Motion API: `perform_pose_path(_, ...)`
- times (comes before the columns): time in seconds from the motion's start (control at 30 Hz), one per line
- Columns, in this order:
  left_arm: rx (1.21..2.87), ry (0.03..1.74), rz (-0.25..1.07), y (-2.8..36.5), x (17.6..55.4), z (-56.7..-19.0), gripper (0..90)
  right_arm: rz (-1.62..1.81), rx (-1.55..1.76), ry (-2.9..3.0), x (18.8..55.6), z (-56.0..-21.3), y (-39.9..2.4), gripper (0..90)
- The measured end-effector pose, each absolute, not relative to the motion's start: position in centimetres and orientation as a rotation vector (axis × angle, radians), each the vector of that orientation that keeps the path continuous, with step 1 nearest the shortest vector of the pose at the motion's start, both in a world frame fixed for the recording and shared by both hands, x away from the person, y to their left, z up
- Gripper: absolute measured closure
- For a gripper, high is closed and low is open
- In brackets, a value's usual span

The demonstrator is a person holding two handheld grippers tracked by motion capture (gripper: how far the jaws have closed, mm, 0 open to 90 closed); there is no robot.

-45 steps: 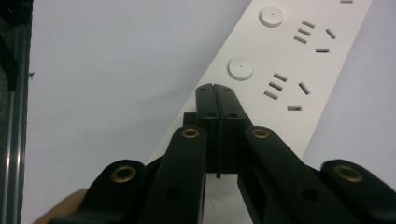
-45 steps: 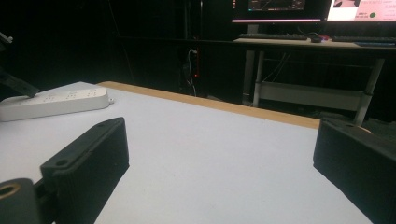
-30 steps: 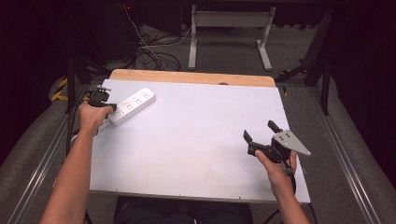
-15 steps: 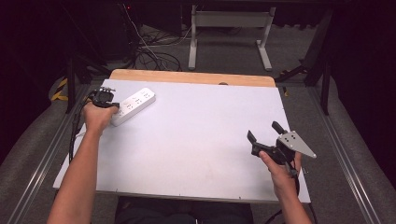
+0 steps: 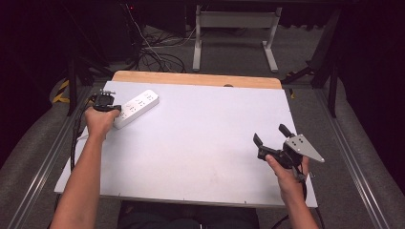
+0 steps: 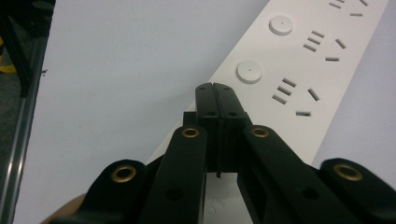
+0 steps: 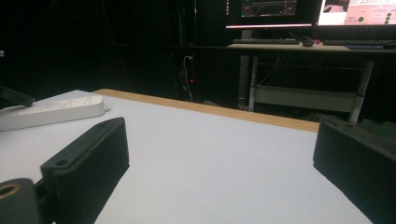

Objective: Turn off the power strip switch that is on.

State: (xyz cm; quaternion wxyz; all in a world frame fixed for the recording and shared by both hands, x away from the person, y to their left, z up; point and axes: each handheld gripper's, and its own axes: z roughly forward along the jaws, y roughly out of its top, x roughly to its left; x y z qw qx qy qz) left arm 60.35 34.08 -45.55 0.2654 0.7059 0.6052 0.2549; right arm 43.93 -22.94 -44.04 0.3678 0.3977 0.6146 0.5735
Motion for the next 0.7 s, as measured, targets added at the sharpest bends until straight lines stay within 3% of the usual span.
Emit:
perform_pose_path(0.53,1.903,1.589,0.636,34.8,60.5,-45.1,90.0,1.481,1.049,1.561,43.9,-44.1,-23.3,4.0)
perform_pose_path(0.7,1.764,1.486,0.706,35.5,58.3,-44.7,90.0,1.474,1.051,1.553,43.9,-44.1,-23.5,4.1)
